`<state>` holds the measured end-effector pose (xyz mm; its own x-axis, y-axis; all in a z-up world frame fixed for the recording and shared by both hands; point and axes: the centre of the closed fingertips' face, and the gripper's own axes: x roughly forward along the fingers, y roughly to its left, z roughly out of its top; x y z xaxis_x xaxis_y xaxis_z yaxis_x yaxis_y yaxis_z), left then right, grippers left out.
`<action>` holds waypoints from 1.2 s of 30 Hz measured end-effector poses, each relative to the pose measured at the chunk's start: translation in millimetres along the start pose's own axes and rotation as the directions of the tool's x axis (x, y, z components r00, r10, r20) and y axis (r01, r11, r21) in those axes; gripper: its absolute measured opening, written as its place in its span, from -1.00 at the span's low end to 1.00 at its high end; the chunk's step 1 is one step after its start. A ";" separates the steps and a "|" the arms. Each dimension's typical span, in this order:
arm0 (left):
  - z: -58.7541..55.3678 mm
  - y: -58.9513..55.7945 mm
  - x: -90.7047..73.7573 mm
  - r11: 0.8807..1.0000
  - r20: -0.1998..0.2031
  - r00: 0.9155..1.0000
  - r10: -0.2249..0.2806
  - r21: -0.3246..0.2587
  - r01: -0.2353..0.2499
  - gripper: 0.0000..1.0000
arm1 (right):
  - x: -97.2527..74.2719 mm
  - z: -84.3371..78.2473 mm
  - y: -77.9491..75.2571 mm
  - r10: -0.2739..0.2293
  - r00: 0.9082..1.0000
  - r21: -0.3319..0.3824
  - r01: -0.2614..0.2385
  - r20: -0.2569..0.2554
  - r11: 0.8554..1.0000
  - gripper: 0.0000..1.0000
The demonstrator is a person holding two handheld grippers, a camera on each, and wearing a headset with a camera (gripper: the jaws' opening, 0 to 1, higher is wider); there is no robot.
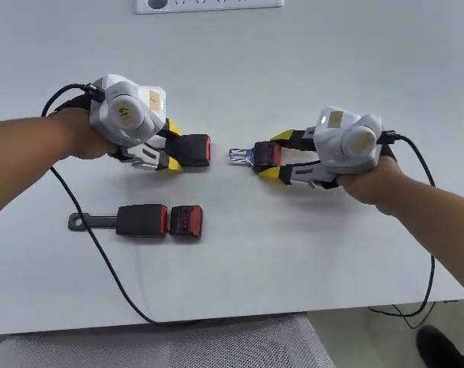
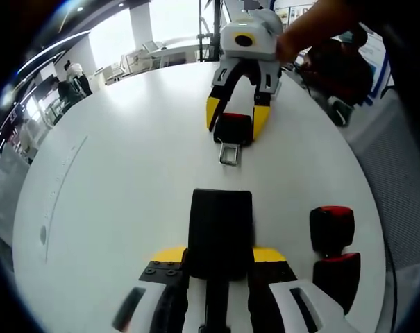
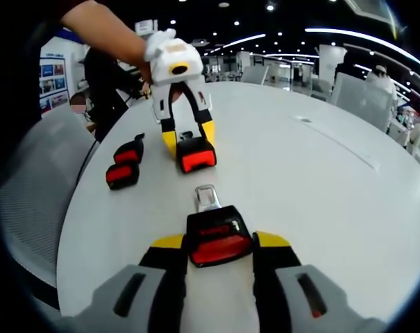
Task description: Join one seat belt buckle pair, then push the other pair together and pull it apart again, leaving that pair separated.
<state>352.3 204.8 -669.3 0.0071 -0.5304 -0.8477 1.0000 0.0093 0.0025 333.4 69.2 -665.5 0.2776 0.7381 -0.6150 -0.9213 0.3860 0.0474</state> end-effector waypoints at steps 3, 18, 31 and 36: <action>0.0 0.8 -0.7 1.000 -0.002 1.000 0.000 0.000 0.000 -0.33 | -6.2 -5.2 -2.4 0.000 1.000 0.004 0.000 -0.009 1.000 -0.27; 1.0 0.8 -3.5 1.000 -0.015 1.000 -0.004 0.007 0.004 -0.32 | -33.7 -24.8 -10.1 -0.019 1.000 -0.008 0.019 -0.021 1.000 -0.28; -0.2 -2.2 -2.9 1.000 -0.029 1.000 -0.004 0.003 0.005 -0.32 | -54.7 -42.7 -14.3 -0.020 0.999 -0.009 0.020 -0.030 1.000 -0.27; -0.3 -4.0 -2.2 1.000 -0.026 1.000 -0.004 0.003 0.004 -0.32 | -55.7 -44.0 -13.0 -0.023 0.999 -0.013 0.023 -0.034 1.000 -0.26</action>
<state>348.3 206.1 -667.6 0.0027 -0.5081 -0.8613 1.0000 0.0044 0.0006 317.9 -1.3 -666.5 0.2894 0.7097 -0.6423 -0.9184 0.3951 0.0228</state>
